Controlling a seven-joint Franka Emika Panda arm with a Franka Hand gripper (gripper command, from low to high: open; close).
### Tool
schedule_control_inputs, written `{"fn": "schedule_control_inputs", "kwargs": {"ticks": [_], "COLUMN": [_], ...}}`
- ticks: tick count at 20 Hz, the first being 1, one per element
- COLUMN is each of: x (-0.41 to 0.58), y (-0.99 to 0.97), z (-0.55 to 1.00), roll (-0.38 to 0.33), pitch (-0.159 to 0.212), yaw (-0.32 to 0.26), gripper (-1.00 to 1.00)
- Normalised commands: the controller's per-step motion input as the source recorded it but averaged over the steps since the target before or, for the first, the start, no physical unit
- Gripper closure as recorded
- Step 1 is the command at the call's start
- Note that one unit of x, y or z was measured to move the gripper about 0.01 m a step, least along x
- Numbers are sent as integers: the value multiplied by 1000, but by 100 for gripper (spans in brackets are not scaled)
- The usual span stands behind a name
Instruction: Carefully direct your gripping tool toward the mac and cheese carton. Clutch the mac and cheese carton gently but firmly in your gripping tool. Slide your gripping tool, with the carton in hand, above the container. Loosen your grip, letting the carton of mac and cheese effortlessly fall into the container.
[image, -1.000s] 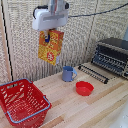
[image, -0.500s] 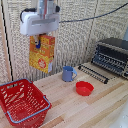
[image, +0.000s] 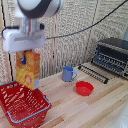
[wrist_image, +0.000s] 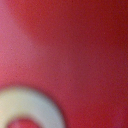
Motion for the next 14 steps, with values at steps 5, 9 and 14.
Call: {"fn": "schedule_control_inputs", "kwargs": {"ticks": [5, 9, 14], "x": [226, 115, 110], "y": [278, 8, 0], "z": [-582, 433, 557], "roll": [-25, -103, -44], "pitch": [-38, 161, 154], "yaw": [-119, -11, -71], "gripper": [100, -100, -100]}}
